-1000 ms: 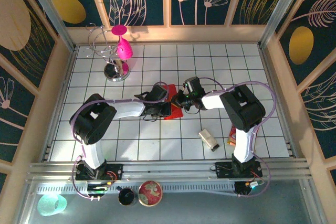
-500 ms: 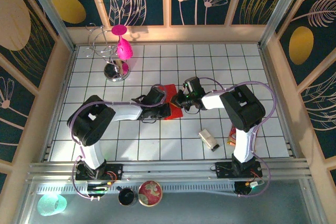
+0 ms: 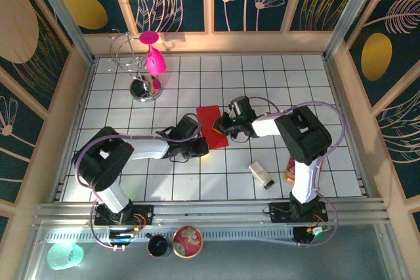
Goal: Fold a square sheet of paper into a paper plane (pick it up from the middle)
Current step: Fold the triangle a second time at the center of the table.
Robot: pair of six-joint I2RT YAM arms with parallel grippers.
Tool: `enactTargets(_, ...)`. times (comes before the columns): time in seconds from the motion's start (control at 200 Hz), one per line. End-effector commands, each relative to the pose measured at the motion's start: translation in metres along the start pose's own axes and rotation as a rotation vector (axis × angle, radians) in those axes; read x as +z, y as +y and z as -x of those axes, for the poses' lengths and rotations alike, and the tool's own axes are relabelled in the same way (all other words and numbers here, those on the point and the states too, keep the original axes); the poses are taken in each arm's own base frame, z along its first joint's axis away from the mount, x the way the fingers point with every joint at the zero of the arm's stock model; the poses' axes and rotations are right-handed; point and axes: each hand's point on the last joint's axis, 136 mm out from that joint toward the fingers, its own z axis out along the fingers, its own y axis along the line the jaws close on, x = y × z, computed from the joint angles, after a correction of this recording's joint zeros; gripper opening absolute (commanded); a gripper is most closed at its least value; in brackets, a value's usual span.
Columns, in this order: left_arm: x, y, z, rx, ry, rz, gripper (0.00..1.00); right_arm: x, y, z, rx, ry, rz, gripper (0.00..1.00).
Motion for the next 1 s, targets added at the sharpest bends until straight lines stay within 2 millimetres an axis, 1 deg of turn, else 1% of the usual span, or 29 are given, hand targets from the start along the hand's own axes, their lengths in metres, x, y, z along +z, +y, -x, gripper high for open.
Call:
enactTargets(0.0,-0.017,-0.009,-0.003,0.016,0.028,0.007,0.04,0.005,-0.078,-0.025,0.102,0.057,-0.249,0.02)
enactTargets(0.075,-0.028,-0.029,0.017,0.028,-0.042,-0.053,0.04,0.005,-0.077,-0.024,0.104,0.055,-0.245,0.02)
enactTargets(0.14,-0.033,-0.040,0.031,0.031,-0.090,-0.085,0.04,0.005,-0.076,-0.024,0.105,0.052,-0.240,0.02)
enactTargets(0.23,-0.029,-0.041,0.045,0.011,-0.122,-0.079,0.03,0.006,-0.075,-0.023,0.106,0.052,-0.232,0.02)
enactTargets(0.365,-0.014,-0.033,0.054,-0.026,-0.124,-0.063,0.00,0.006,-0.071,-0.023,0.105,0.052,-0.216,0.02)
enactTargets(0.42,-0.009,-0.030,0.055,-0.036,-0.118,-0.054,0.00,0.007,-0.068,-0.022,0.103,0.053,-0.207,0.02)
enactTargets(0.471,-0.009,-0.029,0.056,-0.036,-0.120,-0.049,0.00,0.007,-0.066,-0.022,0.099,0.055,-0.199,0.02)
enactTargets(0.486,-0.002,-0.022,0.053,-0.045,-0.105,-0.028,0.00,0.007,-0.065,-0.022,0.097,0.056,-0.196,0.02)
enactTargets(0.531,0.002,-0.017,0.053,-0.053,-0.101,-0.010,0.00,0.007,-0.065,-0.022,0.096,0.058,-0.194,0.02)
enactTargets(0.641,0.009,-0.006,0.050,-0.063,-0.089,0.031,0.00,0.007,-0.062,-0.021,0.089,0.061,-0.187,0.02)
enactTargets(0.716,0.013,0.003,0.045,-0.072,-0.073,0.057,0.00,0.007,-0.060,-0.021,0.086,0.064,-0.180,0.02)
enactTargets(0.786,0.015,0.012,0.040,-0.081,-0.062,0.088,0.00,0.007,-0.052,-0.019,0.068,0.065,-0.157,0.02)
enactTargets(0.851,0.014,0.017,0.037,-0.085,-0.059,0.104,0.00,0.006,-0.042,-0.016,0.039,0.064,-0.129,0.03)
enactTargets(0.916,0.013,0.021,0.033,-0.088,-0.055,0.112,0.00,0.004,-0.024,-0.011,-0.005,0.059,-0.088,0.04)
enactTargets(0.996,0.012,0.025,0.028,-0.094,-0.046,0.117,0.00,-0.004,0.008,-0.001,-0.090,0.043,-0.015,0.06)
